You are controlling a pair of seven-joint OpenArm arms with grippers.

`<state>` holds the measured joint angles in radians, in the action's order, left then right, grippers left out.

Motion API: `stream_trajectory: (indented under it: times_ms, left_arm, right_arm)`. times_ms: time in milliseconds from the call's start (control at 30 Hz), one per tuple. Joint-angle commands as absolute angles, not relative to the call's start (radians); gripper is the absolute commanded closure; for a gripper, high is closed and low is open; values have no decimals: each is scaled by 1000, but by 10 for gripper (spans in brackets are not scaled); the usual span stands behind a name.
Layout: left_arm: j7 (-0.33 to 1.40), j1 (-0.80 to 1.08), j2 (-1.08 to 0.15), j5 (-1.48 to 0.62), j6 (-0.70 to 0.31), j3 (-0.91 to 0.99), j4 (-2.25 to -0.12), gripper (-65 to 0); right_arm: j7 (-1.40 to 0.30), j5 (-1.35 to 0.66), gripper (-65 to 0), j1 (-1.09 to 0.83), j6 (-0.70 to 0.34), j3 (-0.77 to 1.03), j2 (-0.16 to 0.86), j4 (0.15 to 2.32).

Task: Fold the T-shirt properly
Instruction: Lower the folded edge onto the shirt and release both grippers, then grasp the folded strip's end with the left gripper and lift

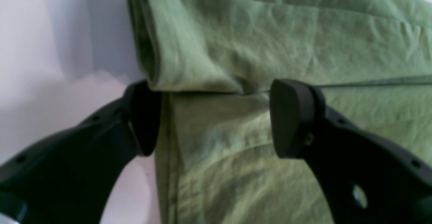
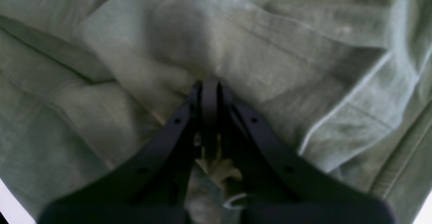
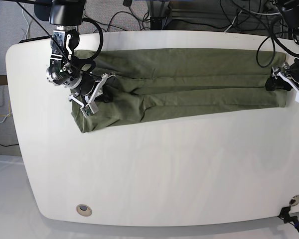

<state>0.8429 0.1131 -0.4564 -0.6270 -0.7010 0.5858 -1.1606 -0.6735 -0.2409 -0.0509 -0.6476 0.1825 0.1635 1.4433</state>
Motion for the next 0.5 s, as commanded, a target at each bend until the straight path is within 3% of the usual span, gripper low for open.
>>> stream_trajectory:
  times_ms: [0,67,233,467]
  left_arm:
    - [892,119,-447,-602,-698,585,-1161,-465]
    - [891,119,-441,-602,-698,587,-1162,-441]
    - [891,87,-440,-601,-698,587,-1153,-224]
    - [826,87,-414,-602,-698,590,-1161,0]
  right_arm:
    - [-771,-160,0,-62,-622,183,173,1429]
    - [-771,-162,0,-62,-624,185,173,1429]
    - [-771,-162,0,-64,-628,186,173,1431]
    - [-771,-162,0,-64,-630,186,173,1432]
